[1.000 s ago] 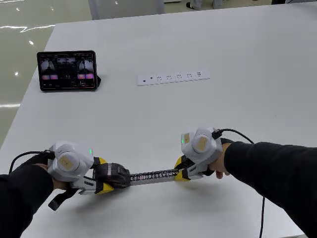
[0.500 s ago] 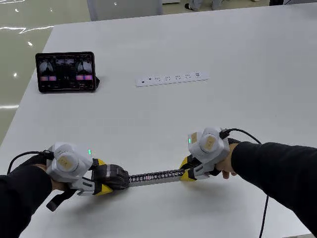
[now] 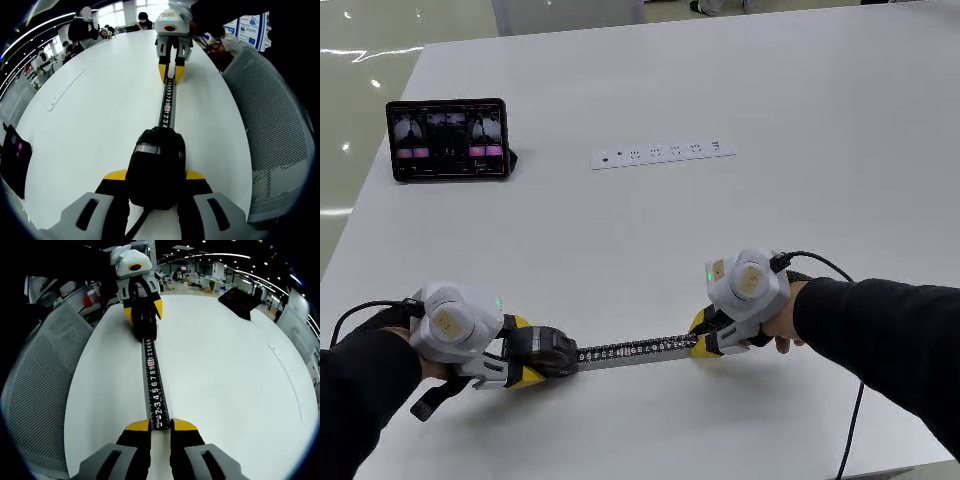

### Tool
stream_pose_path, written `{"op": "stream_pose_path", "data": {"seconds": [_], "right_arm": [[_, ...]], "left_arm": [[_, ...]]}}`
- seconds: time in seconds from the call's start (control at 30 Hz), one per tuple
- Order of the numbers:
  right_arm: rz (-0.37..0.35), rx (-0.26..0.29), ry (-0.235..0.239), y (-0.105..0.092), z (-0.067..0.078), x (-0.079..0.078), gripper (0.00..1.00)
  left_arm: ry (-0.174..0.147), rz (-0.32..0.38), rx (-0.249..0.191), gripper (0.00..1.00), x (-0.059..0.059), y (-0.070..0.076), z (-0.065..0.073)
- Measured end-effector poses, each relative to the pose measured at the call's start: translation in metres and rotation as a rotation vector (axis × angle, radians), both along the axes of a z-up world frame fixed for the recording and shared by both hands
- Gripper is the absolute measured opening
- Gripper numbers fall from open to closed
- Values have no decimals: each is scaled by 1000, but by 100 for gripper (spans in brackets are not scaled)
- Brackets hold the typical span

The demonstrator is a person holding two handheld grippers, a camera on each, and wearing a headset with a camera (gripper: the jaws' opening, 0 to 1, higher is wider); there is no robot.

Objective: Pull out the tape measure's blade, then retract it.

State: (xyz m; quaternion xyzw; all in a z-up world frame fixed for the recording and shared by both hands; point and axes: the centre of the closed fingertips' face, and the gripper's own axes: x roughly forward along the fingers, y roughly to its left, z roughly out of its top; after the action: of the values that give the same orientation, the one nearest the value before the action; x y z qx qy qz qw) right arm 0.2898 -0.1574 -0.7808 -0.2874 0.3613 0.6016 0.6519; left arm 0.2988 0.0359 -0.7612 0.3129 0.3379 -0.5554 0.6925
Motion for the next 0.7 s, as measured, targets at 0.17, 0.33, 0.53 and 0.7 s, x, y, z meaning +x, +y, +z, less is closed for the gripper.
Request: {"op": "stream_pose_path", "data": {"seconds": [0.17, 0.33, 0.53, 0.7], "right_arm": [[-2, -3, 2, -4, 0, 0, 10], [-7, -6, 3, -8, 1, 0, 10], [-7, -8, 4, -12, 1, -1, 10], [-12, -11, 5, -17, 1, -1, 10]], "left_arm": [[2, 1, 2, 31, 0, 0, 0], [3, 3, 4, 32, 1, 0, -1], [-2, 3, 7, 31, 1, 0, -2], [3, 2, 8, 31, 0, 0, -2]]}}
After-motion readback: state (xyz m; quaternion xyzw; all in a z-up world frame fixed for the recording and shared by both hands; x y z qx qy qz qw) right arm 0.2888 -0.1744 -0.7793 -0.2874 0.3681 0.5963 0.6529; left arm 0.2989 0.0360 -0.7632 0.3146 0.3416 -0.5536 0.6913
